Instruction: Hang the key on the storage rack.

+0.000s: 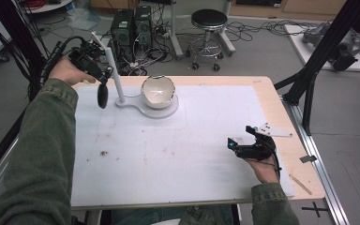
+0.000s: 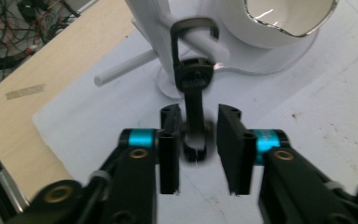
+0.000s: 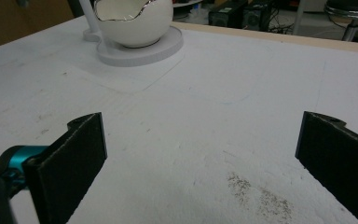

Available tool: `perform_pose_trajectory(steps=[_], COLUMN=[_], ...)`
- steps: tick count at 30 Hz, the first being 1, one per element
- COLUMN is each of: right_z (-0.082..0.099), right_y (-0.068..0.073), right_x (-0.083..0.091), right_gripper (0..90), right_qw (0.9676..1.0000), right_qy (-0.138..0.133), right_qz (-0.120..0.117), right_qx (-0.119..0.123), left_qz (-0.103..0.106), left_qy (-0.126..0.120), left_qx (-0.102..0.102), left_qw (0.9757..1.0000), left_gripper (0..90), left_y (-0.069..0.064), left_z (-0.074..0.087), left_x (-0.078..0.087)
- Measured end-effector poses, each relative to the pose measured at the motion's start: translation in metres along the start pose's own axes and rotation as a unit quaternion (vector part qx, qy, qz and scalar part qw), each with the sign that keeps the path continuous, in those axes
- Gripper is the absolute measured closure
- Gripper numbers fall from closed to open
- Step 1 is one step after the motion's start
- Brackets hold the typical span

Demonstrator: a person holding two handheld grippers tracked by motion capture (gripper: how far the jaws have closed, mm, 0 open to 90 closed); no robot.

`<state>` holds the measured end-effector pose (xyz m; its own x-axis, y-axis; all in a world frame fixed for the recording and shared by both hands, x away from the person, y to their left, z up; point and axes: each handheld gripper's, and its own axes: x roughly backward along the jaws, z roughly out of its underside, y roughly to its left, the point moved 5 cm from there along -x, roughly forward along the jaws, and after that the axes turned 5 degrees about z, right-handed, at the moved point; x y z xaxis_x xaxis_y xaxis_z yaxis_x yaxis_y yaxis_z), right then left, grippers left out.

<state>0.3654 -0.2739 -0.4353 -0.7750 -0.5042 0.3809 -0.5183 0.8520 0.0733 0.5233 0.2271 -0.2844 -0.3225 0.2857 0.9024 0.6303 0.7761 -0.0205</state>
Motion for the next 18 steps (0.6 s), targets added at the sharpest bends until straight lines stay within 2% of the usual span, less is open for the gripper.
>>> perform_pose_trajectory(steps=[2, 4, 7, 10, 18], right_z=[0.0, 0.0, 0.0, 0.0, 0.0], right_y=[0.0, 0.0, 0.0, 0.0, 0.0], right_x=[0.0, 0.0, 0.001, 0.001, 0.001], right_gripper=[0.8, 0.8, 0.8, 0.8, 0.8], right_qw=[1.0, 1.0, 1.0, 1.0, 1.0], right_qy=[-0.001, 0.0, -0.001, -0.001, -0.001], right_qz=[0.0, 0.001, 0.0, 0.0, -0.001], right_qx=[0.001, -0.002, -0.003, -0.002, -0.003], left_qz=[0.007, 0.011, 0.017, 0.026, 0.037], left_qy=[0.002, 0.003, -0.001, -0.005, -0.027], left_qx=[0.001, 0.004, 0.006, 0.008, 0.003], left_qw=[1.0, 0.9999, 0.9998, 0.9996, 0.9989], left_gripper=[64.1, 53.1, 42.0, 34.0, 26.6], left_y=[-0.003, -0.005, -0.006, -0.007, -0.01], left_z=[0.003, 0.006, 0.01, 0.014, 0.029], left_x=[0.003, 0.005, 0.008, 0.01, 0.018])
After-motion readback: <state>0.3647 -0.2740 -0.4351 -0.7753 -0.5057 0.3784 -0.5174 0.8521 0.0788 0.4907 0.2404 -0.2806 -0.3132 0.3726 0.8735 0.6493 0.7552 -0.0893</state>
